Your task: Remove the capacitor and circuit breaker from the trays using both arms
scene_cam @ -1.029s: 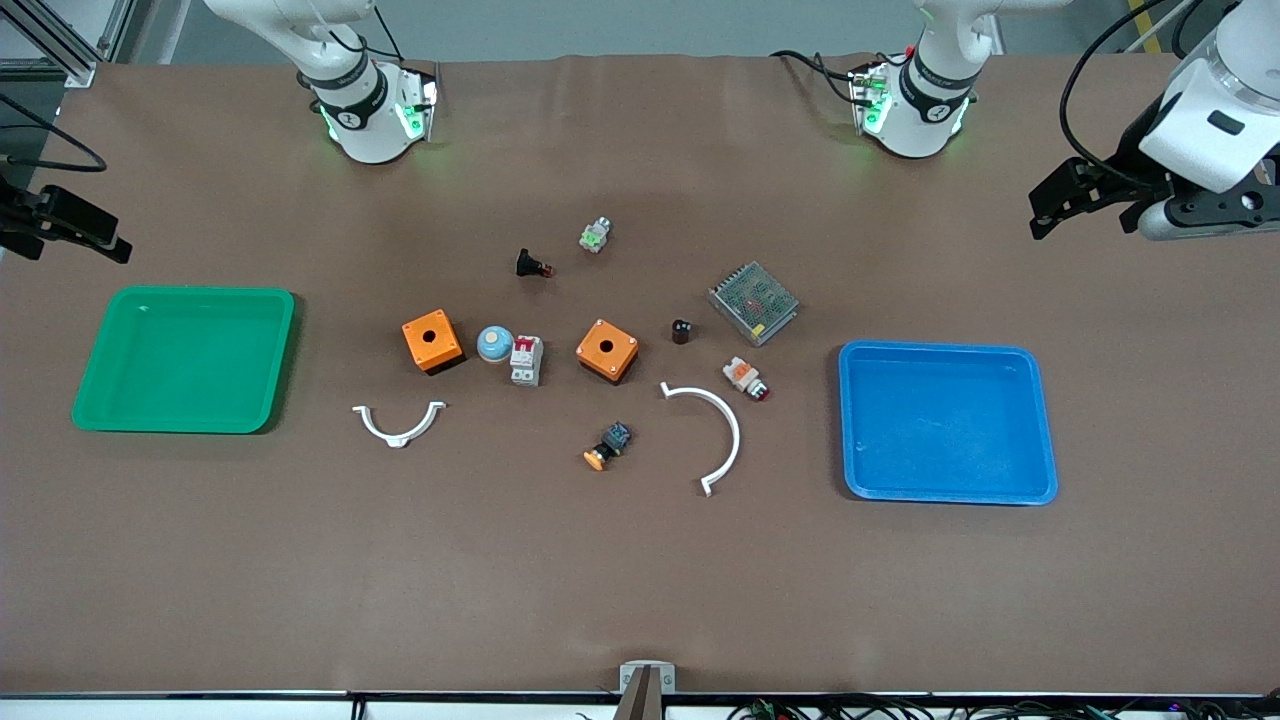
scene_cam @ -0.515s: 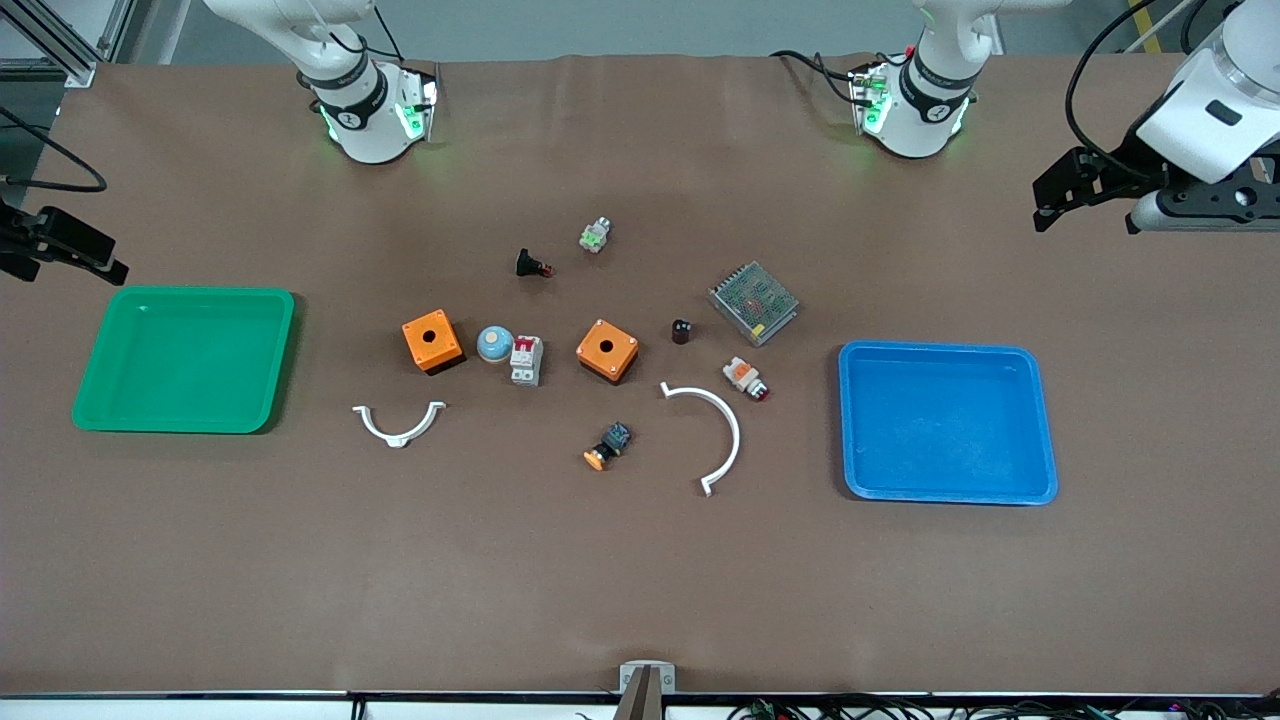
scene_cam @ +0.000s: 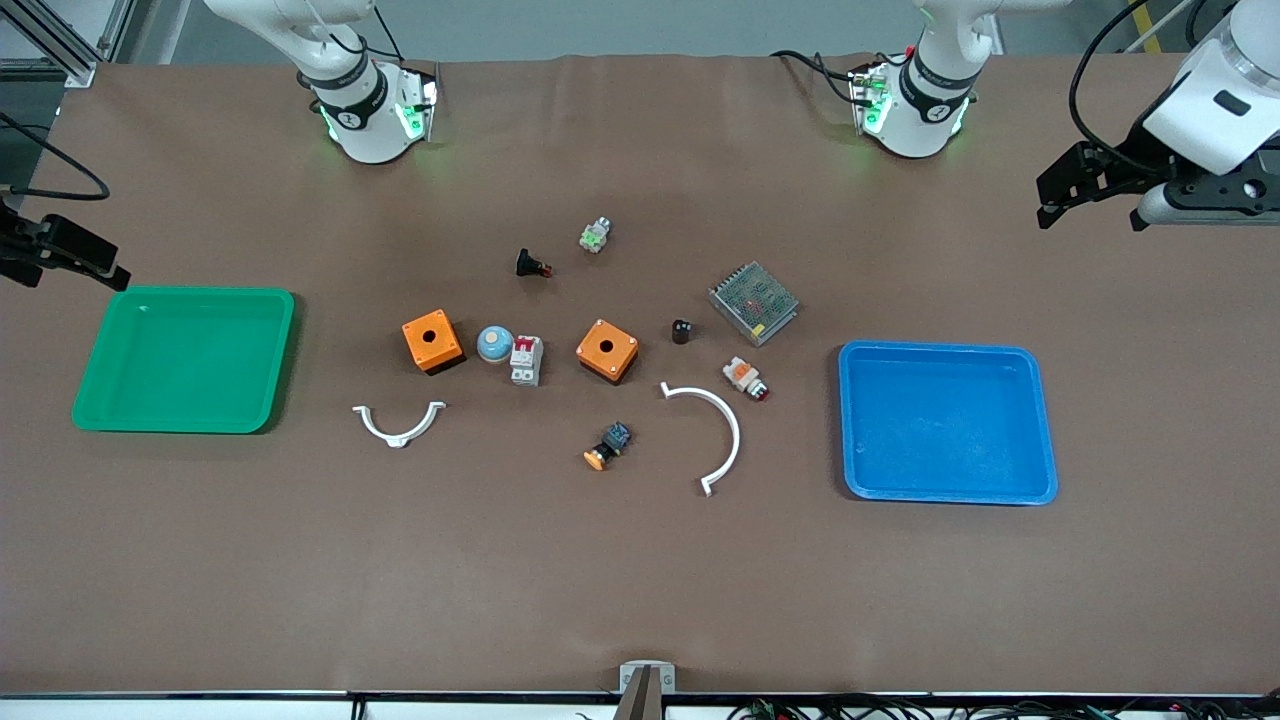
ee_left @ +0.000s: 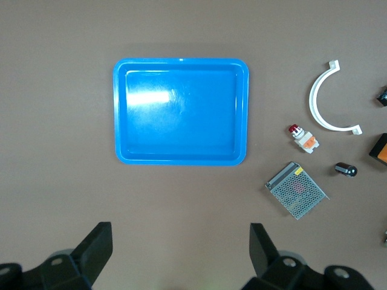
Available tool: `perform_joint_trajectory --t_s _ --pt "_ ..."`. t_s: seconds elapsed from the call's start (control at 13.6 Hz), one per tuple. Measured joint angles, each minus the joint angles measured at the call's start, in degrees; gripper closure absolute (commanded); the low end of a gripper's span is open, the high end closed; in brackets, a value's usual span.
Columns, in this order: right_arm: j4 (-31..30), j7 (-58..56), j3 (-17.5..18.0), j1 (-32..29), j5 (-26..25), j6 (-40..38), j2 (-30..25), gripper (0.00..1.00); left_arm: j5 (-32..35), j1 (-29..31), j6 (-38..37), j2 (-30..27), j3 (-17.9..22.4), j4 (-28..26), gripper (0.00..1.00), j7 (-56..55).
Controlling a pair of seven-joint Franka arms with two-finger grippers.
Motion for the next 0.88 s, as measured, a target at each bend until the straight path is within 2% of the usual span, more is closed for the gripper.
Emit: perform_joint_trajectory --t_s 0.88 --pt "0.01 0.0 0.1 0.0 0.0 0.6 0.75 0.0 0.0 0.14 -0.04 1.14 0.15 0.78 0.0 0.0"
